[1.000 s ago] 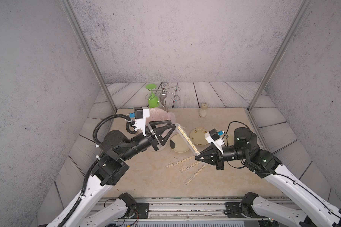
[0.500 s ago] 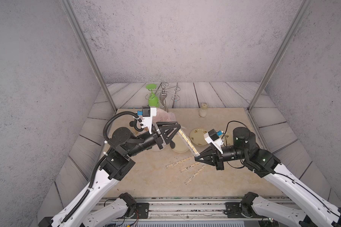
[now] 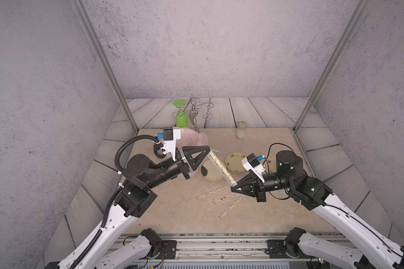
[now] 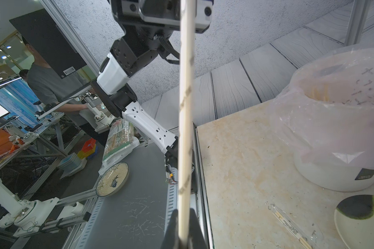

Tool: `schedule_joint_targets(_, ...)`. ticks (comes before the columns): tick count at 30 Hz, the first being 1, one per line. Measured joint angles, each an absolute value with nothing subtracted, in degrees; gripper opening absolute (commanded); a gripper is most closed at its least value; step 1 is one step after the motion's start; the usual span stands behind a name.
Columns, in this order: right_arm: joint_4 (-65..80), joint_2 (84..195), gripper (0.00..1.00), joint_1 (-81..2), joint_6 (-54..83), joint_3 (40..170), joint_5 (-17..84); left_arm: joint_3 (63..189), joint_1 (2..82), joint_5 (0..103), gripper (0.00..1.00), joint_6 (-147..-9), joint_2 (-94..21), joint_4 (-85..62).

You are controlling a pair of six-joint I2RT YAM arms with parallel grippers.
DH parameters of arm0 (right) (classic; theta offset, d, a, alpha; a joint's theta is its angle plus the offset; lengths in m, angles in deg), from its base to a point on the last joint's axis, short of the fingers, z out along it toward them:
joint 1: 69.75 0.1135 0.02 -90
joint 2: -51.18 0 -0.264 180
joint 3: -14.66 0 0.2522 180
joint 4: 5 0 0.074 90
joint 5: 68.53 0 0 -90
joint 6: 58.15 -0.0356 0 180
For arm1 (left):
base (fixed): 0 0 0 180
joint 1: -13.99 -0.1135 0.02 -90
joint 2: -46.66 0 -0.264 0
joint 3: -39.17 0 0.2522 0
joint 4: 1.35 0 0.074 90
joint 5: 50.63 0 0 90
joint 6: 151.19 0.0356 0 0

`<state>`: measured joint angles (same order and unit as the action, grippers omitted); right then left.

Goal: Remove the packaging of disposable chopsticks
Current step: Remove the packet bag from the disposable chopsticks.

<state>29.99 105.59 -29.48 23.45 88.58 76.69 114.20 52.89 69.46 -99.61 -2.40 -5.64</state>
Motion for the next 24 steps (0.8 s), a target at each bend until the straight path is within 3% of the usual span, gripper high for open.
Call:
schedule_joint_targets(4, 30.0, 105.9, 0.0, -29.5, 23.4, 88.6, 77.0, 114.2, 52.9, 70.0, 0.33, -99.9, -3.0, -5.8)
schedule_joint_targets(7, 30.0, 105.9, 0.0, -29.5, 23.4, 88.6, 77.0, 114.2, 52.9, 70.7, 0.15, -100.3, -3.6, -5.7)
schedule_joint_targets(10, 30.5, 106.0, 0.0, -29.6, 23.3, 88.6, 76.9, 114.1, 52.9, 71.3, 0.04, -100.3, -3.7, -5.4)
schedule_joint_targets(12, 30.6, 106.1, 0.0, -29.6, 23.3, 88.6, 76.9, 114.1, 52.9, 71.5, 0.05, -100.3, -3.7, -5.4)
schedule_joint_targets(14, 30.7, 106.1, 0.0, -29.6, 23.3, 88.6, 77.0, 114.1, 52.9, 71.6, 0.18, -100.2, -3.6, -5.5)
schedule_joint_targets(16, 30.9, 106.1, 0.0, -29.6, 23.3, 88.6, 77.1, 114.1, 52.9, 71.3, 0.19, -100.0, -3.5, -5.6)
schedule_joint_targets(18, 30.9, 106.1, 0.0, -29.6, 23.3, 88.6, 77.1, 114.1, 52.9, 70.9, 0.09, -99.9, -3.5, -5.8)
schedule_joint_targets(24, 31.0, 106.1, 0.0, -29.6, 23.3, 88.6, 77.1, 114.1, 52.9, 70.5, 0.0, -99.6, -3.2, -5.9)
